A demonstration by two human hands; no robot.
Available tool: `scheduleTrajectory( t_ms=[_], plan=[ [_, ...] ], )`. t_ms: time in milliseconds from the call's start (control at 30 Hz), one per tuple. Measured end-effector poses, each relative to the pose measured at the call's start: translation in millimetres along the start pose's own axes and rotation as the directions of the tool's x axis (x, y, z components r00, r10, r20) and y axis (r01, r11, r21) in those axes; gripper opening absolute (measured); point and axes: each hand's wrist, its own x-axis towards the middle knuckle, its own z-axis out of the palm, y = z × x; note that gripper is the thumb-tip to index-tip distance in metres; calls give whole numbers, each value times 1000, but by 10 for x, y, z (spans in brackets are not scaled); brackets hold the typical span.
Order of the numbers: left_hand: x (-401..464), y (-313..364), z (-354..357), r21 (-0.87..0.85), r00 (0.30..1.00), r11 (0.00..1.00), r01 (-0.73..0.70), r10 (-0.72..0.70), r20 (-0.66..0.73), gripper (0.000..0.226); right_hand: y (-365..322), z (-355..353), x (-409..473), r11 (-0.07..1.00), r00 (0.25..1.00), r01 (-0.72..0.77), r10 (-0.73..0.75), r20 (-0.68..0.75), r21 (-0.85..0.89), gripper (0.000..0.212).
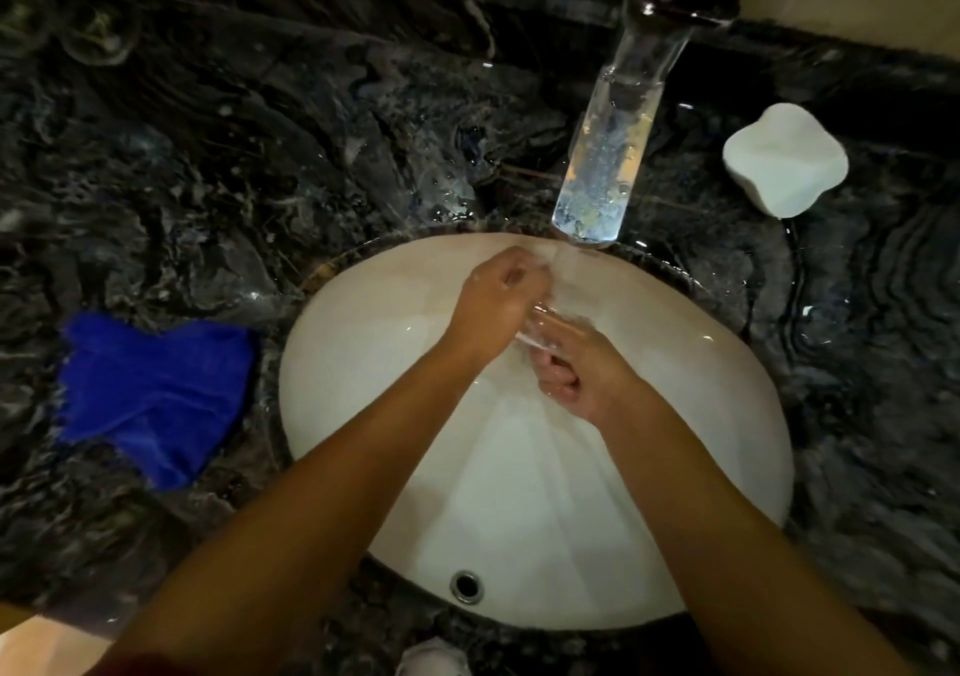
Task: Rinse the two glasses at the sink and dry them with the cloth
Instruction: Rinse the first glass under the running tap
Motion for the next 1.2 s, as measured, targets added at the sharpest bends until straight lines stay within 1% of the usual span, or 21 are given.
scheduleTrajectory(
  t_ms=[67,167,267,367,400,467,500,533,567,633,667,733,800,867,900,967,1000,1033,1100,1167,1200],
  plan=[
    [-27,32,-14,-109,1000,994,-13,15,14,6,-45,48,-88,997,1000,2,-3,7,81,12],
    [-12,8,-64,-147,996,989,19,-31,-79,8,-131,133,-228,984,982,160,-151,-112,77,20],
    [27,75,-69,-36,989,998,56,-60,-138,25,-146,154,-333,958,960,259,-242,-145,119,27],
    [8,196,58,239,999,971,-1,11,-43,22,-130,221,-278,962,923,266,-274,-270,-66,51],
    [-40,231,104,306,998,951,-37,51,-38,19,-141,240,-242,970,926,233,-242,-289,-63,53],
    [-104,217,148,384,964,894,-232,265,-35,11,-210,212,-217,989,970,144,-136,-203,23,49],
    [-130,176,136,417,920,832,-366,392,27,2,-247,156,-208,994,988,102,-96,-121,47,45],
    [-131,142,104,421,870,771,-477,482,103,11,-299,91,-207,996,997,73,-72,-27,41,45],
    [-104,88,42,379,833,744,-550,522,184,20,-322,24,-213,999,997,41,-42,64,12,48],
    [-62,33,-29,291,815,762,-579,526,243,26,-334,-51,-213,999,978,4,4,207,-36,57],
    [-68,24,-24,273,826,780,-563,516,228,29,-337,-61,-209,1000,976,9,-2,220,-28,59],
    [-87,14,33,249,894,858,-449,431,125,30,-334,-6,-197,998,992,58,-56,116,-14,52],
    [-110,72,117,137,981,972,-192,196,-11,29,-314,71,-185,988,983,144,-150,-103,-62,45],
    [-83,167,146,-60,997,996,69,-71,-41,23,-260,171,-186,942,903,260,-316,-292,-214,39],
    [-71,203,145,-165,984,971,175,-180,-14,20,-205,192,-185,883,830,343,-445,-336,-321,33],
    [-78,286,146,-255,940,905,339,-334,64,25,-73,158,-173,711,674,473,-672,-306,-520,24],
    [-89,320,156,-219,919,893,394,-385,87,27,-19,118,-155,671,646,498,-710,-282,-550,22],
    [-106,326,163,-162,906,891,424,-417,79,27,14,90,-142,687,665,495,-694,-278,-531,22],
    [-118,293,194,-119,919,912,394,-393,32,21,-51,76,-163,826,801,385,-521,-294,-411,25],
    [-156,310,192,-94,970,965,244,-243,17,19,-154,56,-225,958,924,232,-270,-269,-168,24],
    [-156,309,181,-87,986,983,165,-163,26,19,-194,22,-250,982,956,185,-189,-226,-37,24]
  ],
)
